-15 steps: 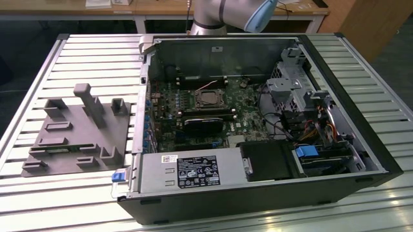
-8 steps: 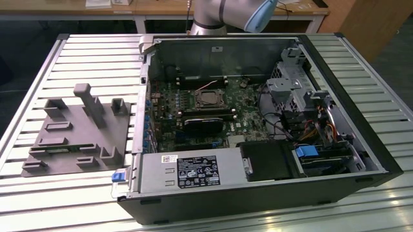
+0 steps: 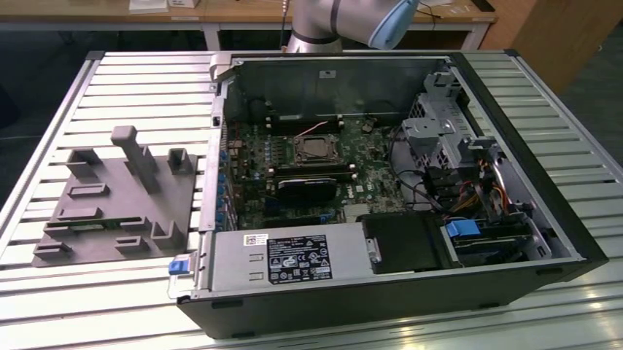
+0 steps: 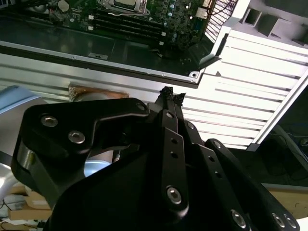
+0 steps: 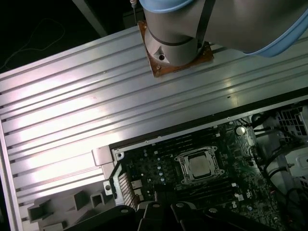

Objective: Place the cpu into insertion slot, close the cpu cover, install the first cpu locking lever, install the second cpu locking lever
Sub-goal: 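Install the first cpu locking lever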

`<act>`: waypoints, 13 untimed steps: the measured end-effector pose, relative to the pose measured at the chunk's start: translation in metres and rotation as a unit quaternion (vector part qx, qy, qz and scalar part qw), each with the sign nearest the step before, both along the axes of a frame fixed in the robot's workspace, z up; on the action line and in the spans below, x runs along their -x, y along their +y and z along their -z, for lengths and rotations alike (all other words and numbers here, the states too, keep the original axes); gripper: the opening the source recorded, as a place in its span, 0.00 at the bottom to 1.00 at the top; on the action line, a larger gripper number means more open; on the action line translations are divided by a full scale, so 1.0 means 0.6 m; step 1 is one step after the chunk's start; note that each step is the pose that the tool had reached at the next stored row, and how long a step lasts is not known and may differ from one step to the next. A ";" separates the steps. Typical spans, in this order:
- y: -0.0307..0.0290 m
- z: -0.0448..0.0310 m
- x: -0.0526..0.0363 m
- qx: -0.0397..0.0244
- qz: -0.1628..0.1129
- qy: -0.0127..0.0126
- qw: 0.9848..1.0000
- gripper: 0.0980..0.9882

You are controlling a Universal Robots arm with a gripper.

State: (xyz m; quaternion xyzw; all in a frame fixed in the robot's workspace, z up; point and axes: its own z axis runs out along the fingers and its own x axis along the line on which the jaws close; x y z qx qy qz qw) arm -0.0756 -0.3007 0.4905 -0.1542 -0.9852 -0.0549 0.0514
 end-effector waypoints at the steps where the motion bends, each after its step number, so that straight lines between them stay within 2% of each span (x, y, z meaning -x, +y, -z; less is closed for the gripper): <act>1: 0.0000 0.000 0.000 0.000 0.000 0.000 1.000 0.00; 13: 0.0000 0.009 -0.002 0.000 -0.001 0.000 1.000 0.00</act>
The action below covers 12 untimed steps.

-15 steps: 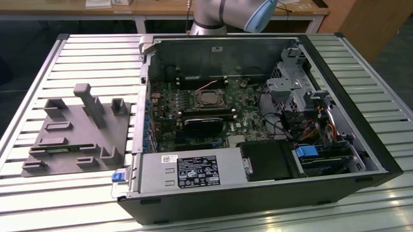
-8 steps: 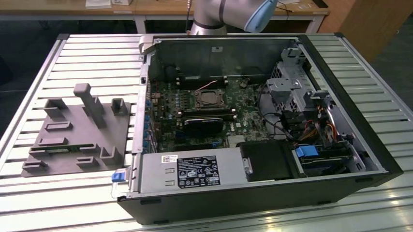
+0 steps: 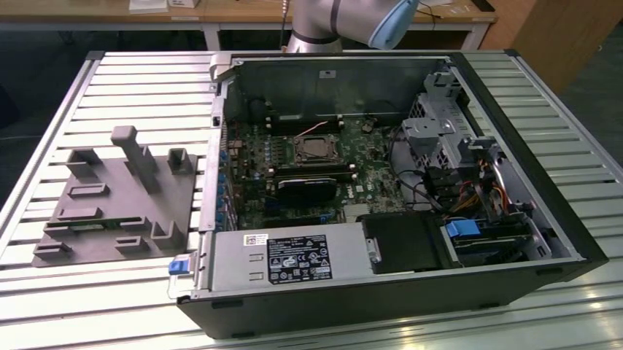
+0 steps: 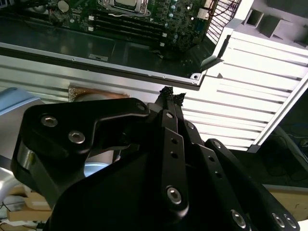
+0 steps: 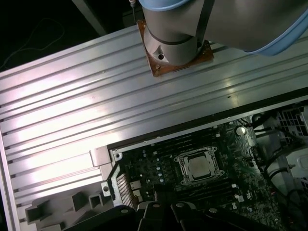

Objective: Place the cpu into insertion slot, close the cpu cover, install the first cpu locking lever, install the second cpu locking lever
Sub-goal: 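Install the first cpu locking lever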

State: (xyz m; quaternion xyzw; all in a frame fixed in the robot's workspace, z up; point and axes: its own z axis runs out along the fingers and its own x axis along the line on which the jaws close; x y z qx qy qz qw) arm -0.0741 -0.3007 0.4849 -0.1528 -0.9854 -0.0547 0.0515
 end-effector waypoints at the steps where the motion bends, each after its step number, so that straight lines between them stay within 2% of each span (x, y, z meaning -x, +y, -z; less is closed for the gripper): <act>1: 0.0000 0.000 0.000 0.000 -0.001 0.000 1.000 0.00; 2: 0.0000 0.001 0.000 0.000 -0.002 -0.001 1.000 0.00; 4: 0.0000 0.003 0.000 0.000 -0.003 -0.005 1.000 0.00; 6: -0.0006 0.007 0.000 0.000 -0.004 -0.016 1.000 0.00; 9: -0.0015 0.009 0.000 0.000 -0.005 -0.023 1.000 0.00; 12: -0.0025 0.012 0.000 -0.001 -0.007 -0.029 1.000 0.00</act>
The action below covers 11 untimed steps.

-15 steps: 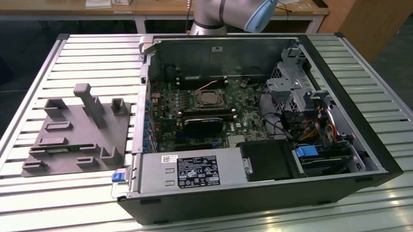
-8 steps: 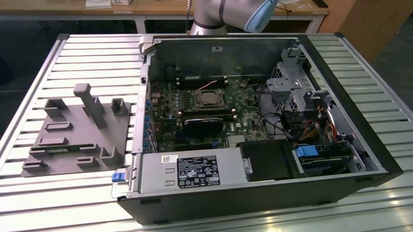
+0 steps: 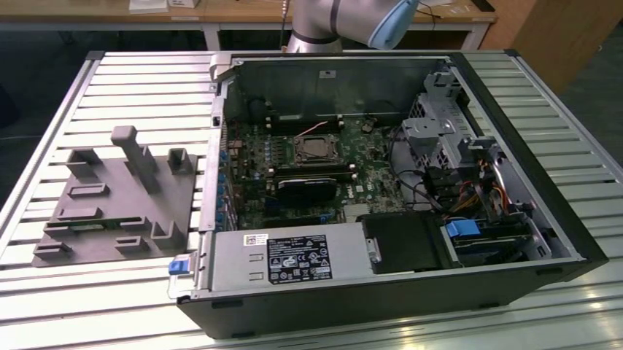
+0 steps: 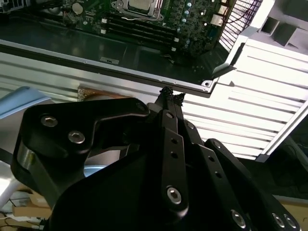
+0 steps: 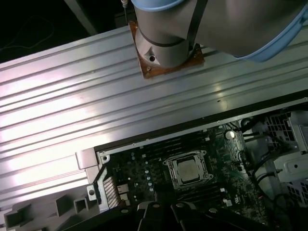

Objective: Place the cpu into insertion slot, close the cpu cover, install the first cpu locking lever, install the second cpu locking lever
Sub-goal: 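Install the first cpu locking lever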

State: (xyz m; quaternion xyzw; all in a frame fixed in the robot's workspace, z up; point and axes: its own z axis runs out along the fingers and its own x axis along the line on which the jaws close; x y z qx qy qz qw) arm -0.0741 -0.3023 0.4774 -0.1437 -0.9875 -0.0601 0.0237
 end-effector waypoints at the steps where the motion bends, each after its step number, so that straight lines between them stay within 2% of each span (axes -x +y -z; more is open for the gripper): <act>1: -0.0002 0.001 0.000 -0.001 -0.001 -0.001 1.000 0.00; 5: -0.0002 0.007 0.000 -0.003 -0.004 -0.004 1.000 0.00; 6: -0.0003 0.028 0.000 -0.006 -0.016 -0.010 1.000 0.00; 7: -0.0002 0.044 0.000 -0.007 -0.027 -0.010 1.000 0.00; 11: -0.0002 0.048 0.000 -0.007 -0.032 -0.010 0.999 0.00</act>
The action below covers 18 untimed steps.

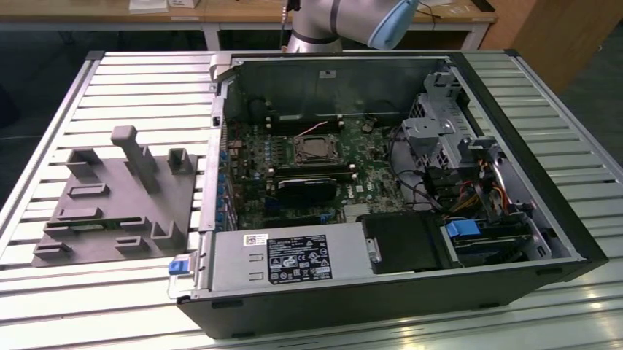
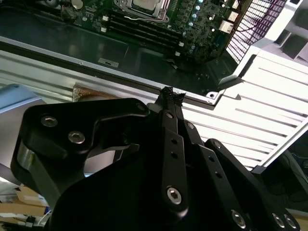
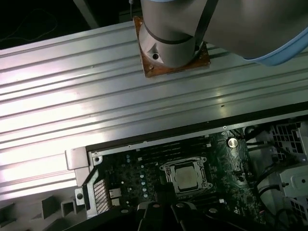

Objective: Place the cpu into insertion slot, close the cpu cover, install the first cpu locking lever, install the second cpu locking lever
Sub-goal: 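Install the first cpu locking lever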

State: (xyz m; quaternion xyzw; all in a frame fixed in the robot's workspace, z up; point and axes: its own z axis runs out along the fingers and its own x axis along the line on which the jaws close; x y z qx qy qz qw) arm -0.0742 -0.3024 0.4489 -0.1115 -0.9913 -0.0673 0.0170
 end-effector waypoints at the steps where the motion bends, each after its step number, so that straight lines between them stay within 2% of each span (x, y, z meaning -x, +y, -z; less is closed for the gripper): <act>1: 0.0000 0.000 0.000 0.000 0.000 0.000 1.000 0.00; 7: 0.0000 0.003 0.000 0.000 0.000 0.000 1.000 0.00; 18: 0.0000 0.030 -0.003 0.000 -0.004 0.000 1.000 0.00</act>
